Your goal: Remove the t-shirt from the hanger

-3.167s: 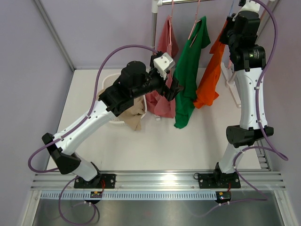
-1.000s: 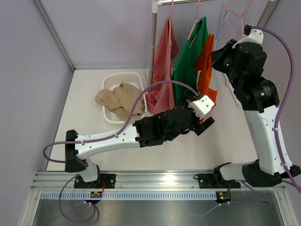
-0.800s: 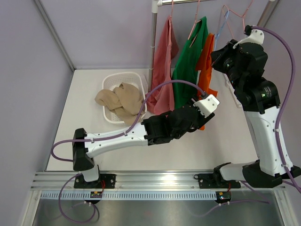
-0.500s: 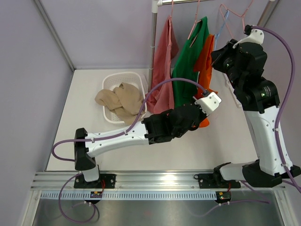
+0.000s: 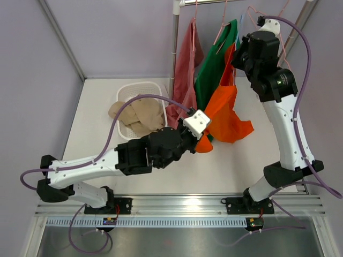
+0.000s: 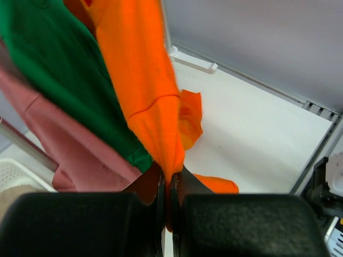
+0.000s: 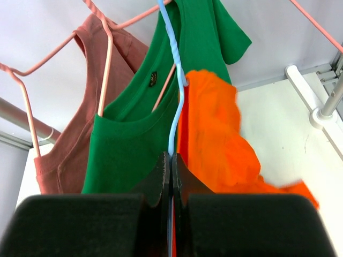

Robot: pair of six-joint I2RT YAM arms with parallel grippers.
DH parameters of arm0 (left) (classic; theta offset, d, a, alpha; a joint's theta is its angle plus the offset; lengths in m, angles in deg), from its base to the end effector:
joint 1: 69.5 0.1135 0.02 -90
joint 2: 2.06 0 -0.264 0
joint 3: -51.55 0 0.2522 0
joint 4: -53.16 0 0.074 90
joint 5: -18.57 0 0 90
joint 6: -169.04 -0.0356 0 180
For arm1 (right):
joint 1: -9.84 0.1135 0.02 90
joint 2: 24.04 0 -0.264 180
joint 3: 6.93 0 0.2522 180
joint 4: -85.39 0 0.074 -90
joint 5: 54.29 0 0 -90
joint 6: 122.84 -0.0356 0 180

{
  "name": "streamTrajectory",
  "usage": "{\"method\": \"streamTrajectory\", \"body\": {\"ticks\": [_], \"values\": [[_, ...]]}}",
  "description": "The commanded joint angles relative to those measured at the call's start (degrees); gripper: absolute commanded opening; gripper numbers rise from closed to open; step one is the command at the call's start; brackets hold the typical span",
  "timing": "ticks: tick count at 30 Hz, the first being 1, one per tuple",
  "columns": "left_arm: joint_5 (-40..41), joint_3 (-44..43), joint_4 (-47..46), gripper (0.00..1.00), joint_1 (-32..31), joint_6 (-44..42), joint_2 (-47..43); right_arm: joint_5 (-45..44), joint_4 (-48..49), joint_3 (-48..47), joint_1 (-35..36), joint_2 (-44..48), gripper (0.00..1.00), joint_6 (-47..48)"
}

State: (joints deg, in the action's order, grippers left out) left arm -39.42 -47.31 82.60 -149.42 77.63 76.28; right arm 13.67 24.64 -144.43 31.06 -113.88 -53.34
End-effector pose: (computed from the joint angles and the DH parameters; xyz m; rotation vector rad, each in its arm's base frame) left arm 0.0721 -0.2977 0.4443 0.7831 1.5449 -0.5368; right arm 0.2783 0.0937 0.5397 0.2618 1.7665 0.1779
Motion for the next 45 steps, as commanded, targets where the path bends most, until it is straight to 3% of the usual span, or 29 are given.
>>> {"method": "streamTrajectory", "body": {"ticks": [1, 8, 15, 18, 23, 28, 30, 33, 36, 41, 45], "values": [[1.30, 4.23, -2.41, 0.00, -1.20, 4.74, -5.38, -3.27, 1.99, -6.68, -1.26, -1.47, 0.00, 2.65], [2.18, 10.55, -4.86, 0.00, -2.87, 6.51, -5.66, -0.02, -1.35, -16.06, -3.90, -5.86, 0.00, 1.51], [0.16, 14.17, -15.40, 0.00, -2.53, 5.81, 0.39, 2.61, -6.78, -24.69, -4.16, -7.45, 0.00, 1.16], [-1.41, 10.67, -16.91, 0.00, 0.71, 4.66, 5.58, 6.39, -7.95, -21.47, -3.99, -3.60, 0.00, -0.86], [-21.26, -8.00, -6.82, 0.00, 13.99, 14.50, 16.12, 8.77, -5.48, -6.88, -3.46, 9.40, 0.00, -1.83], [-19.88, -22.54, -1.99, 0.02, 18.65, 11.08, 25.35, 7.46, -9.97, -5.37, -3.46, 13.89, 0.00, -0.17], [-23.73, -33.13, 3.70, 0.02, 22.41, 13.70, 29.56, 7.19, -10.41, -5.37, -3.46, 14.87, 0.00, 0.28], [-29.01, -38.65, 6.11, 0.00, 25.42, 15.73, 34.76, 5.97, -10.32, -6.42, -3.37, 15.49, 0.00, 1.76], [-30.95, -33.83, 6.03, 0.00, 24.38, 15.91, 31.62, 3.16, -11.82, -10.72, -3.55, 12.25, 0.00, 4.49], [-33.76, -23.55, 8.04, 0.00, 18.76, 15.21, 18.46, 2.71, -7.52, -13.71, -3.90, 7.50, 0.00, 8.01], [-41.32, -16.25, 9.27, 0.00, 16.38, 21.00, 7.37, 3.14, -6.46, -20.11, -5.21, 1.88, 0.00, 9.59]]}}
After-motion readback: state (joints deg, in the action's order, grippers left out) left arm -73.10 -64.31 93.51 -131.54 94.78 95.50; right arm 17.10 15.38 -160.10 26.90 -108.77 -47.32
